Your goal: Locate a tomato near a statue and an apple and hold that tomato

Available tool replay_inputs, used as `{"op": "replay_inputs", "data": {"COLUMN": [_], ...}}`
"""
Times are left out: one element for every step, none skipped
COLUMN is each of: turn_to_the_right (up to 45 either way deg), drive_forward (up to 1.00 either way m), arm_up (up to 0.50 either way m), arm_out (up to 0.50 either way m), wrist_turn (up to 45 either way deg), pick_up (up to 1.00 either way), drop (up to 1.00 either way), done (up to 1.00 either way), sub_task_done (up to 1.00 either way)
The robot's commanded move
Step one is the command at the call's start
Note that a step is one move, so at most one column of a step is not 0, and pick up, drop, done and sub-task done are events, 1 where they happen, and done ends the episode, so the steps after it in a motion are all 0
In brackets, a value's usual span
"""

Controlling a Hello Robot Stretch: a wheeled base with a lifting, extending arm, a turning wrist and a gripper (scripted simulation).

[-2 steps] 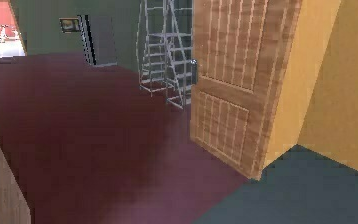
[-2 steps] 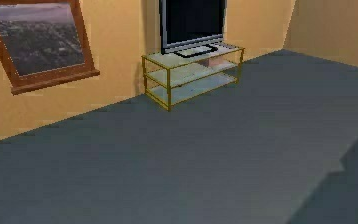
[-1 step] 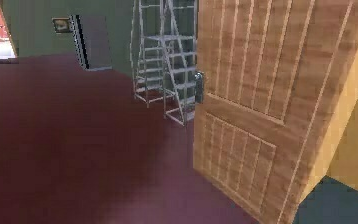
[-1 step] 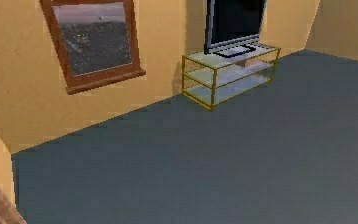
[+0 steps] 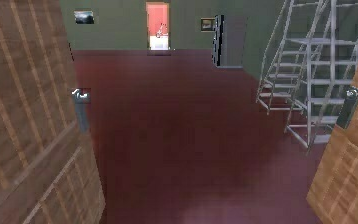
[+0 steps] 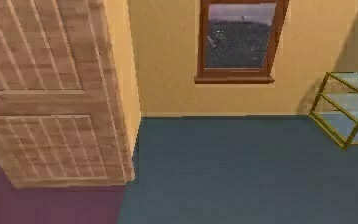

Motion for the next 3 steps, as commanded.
{"op": "replay_inputs", "data": {"turn_to_the_right": [0.0,-3.0,0.0], "drive_forward": [1.0,0.0,0.5], "arm_up": [0.0,0.0,0.0], "arm_out": [0.0,0.0,0.0], "wrist_turn": [0.0,0.0,0.0], "pick_up": [0.0,0.0,0.0], "drop": [0.0,0.0,0.0], "done": [0.0,0.0,0.0], "sub_task_done": [0.0,0.0,0.0]}}
